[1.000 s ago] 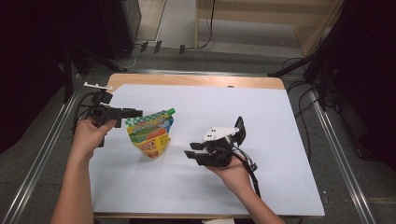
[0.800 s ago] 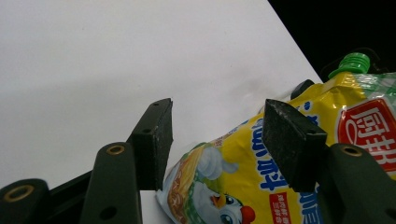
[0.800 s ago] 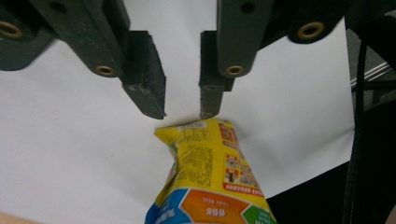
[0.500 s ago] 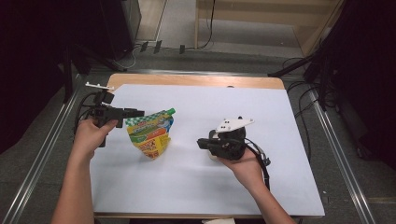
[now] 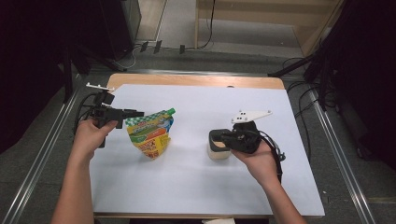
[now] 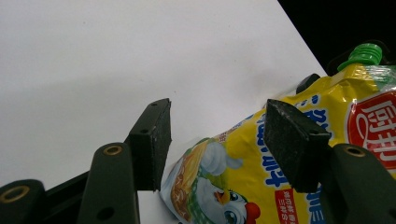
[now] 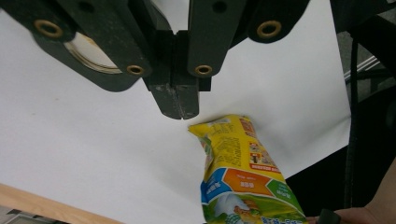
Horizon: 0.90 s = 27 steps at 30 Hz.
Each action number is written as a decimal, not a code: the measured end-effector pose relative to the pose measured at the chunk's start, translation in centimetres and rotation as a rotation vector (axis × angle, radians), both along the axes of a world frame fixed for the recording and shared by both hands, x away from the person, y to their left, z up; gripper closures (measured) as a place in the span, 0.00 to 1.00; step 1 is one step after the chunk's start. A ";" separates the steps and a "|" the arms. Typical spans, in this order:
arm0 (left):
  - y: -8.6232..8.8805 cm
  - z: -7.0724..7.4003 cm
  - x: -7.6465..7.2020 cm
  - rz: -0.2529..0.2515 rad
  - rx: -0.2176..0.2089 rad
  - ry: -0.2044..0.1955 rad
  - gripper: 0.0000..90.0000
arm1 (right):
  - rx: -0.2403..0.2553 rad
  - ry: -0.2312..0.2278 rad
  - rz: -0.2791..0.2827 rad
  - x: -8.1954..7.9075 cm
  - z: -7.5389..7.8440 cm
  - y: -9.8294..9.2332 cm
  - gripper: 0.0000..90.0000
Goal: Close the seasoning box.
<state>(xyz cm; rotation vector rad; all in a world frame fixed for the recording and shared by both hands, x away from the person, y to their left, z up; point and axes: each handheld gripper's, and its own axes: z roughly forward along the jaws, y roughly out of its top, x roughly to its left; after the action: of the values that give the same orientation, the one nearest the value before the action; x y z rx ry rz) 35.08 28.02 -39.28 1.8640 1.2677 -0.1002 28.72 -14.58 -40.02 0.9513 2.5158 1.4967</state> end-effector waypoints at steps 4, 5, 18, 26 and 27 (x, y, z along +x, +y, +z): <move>-0.1 -0.1 0.0 -0.002 0.006 0.001 0.47 | 0.003 -0.007 -0.018 0.2 0.4 -0.9 1.00; -0.1 -0.1 0.0 -0.002 0.005 0.002 0.47 | 0.003 -0.005 -0.025 0.2 0.5 -1.1 1.00; -0.2 -0.2 0.0 -0.009 0.008 0.006 0.47 | 0.004 -0.015 -0.077 0.6 1.9 -4.1 1.00; -0.1 -0.2 0.0 -0.008 0.015 0.004 0.47 | 0.019 -0.032 -0.143 0.6 3.1 -6.6 1.00; -0.1 -0.2 0.0 -0.008 0.017 0.003 0.47 | 0.019 -0.035 -0.148 0.7 3.2 -6.9 1.00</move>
<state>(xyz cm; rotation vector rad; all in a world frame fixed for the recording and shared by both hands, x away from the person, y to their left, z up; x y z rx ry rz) 35.09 27.89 -39.48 1.8837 1.2667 -0.0968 29.37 -21.53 -36.85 1.0786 2.3535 1.4831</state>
